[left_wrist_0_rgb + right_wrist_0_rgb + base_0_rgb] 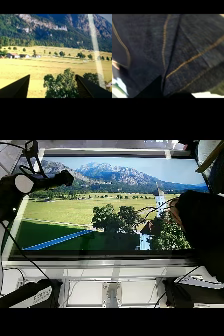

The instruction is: Fold the clothes and pants, and hang the long-sleeved shirts on hangers.

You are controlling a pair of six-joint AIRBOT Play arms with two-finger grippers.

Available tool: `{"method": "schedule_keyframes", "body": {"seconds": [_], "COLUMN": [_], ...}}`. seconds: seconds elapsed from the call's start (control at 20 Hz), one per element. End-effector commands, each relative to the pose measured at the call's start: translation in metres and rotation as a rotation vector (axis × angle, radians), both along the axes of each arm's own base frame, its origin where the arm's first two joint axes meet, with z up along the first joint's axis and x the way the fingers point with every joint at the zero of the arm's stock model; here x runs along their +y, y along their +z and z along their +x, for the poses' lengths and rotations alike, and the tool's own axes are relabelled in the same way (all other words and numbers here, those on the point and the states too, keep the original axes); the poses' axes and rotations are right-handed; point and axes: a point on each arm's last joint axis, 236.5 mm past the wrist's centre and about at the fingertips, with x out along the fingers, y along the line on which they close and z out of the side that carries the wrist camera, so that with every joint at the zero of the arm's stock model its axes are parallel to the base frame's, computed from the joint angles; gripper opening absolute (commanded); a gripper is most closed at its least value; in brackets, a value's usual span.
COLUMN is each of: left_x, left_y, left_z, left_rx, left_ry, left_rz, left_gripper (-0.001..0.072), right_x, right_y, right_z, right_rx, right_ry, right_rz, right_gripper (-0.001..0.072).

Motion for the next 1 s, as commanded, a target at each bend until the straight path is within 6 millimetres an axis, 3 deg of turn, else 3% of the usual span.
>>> {"method": "schedule_keyframes", "body": {"seconds": [0.0, 0.1, 0.15, 0.2, 0.25, 0.3, 0.45, 0.55, 0.6, 0.65, 0.7, 0.8, 0.95], "left_x": [0.000, 0.000, 0.000, 0.000, 0.000, 0.000, 0.000, 0.000, -0.001, -0.001, -0.001, -0.001, -0.001], "left_y": [0.000, 0.000, 0.000, 0.000, -0.001, -0.002, -0.004, -0.006, -0.009, -0.009, -0.009, -0.009, -0.009], "left_z": [-0.001, -0.001, -0.001, -0.001, -0.002, -0.002, -0.003, -0.005, -0.008, -0.008, -0.008, -0.008, -0.008], "left_rx": [0.003, 0.003, 0.003, 0.004, 0.009, 0.013, 0.020, 0.034, 0.048, 0.049, 0.049, 0.049, 0.049], "left_ry": [0.000, -0.001, 0.000, -0.001, -0.002, -0.003, -0.005, -0.008, -0.012, -0.012, -0.012, -0.012, -0.012], "left_rz": [0.000, 0.001, 0.001, 0.001, 0.001, 0.003, 0.004, 0.006, 0.009, 0.009, 0.010, 0.010, 0.009], "left_gripper": [0.0650, 0.0650, 0.0650, 0.0650, 0.0650, 0.0650, 0.0651, 0.0651, 0.0651, 0.0650, 0.0651, 0.0651, 0.0650], "right_x": [0.018, 0.027, 0.027, 0.026, 0.022, 0.018, 0.014, 0.049, 0.078, 0.115, 0.155, 0.226, 0.307], "right_y": [-0.058, -0.078, -0.080, -0.078, -0.070, -0.059, 0.008, 0.069, 0.105, 0.144, 0.176, 0.206, 0.195], "right_z": [-0.044, -0.059, -0.064, -0.064, -0.062, -0.055, -0.005, 0.052, 0.084, 0.109, 0.124, 0.134, 0.136], "right_rx": [0.204, 0.279, 0.302, 0.303, 0.290, 0.256, -0.013, -0.327, -0.516, -0.695, -0.832, -0.955, -0.916], "right_ry": [-0.028, -0.042, -0.057, -0.082, -0.120, -0.141, -0.103, 0.006, 0.099, 0.227, 0.387, 0.668, 0.940], "right_rz": [0.123, 0.172, 0.173, 0.166, 0.145, 0.117, 0.025, 0.078, 0.122, 0.157, 0.166, 0.159, 0.190], "right_gripper": [0.0008, 0.0018, 0.0178, 0.0403, 0.0545, 0.0552, 0.0543, 0.0516, 0.0345, 0.0124, 0.0013, 0.0010, 0.0010]}}
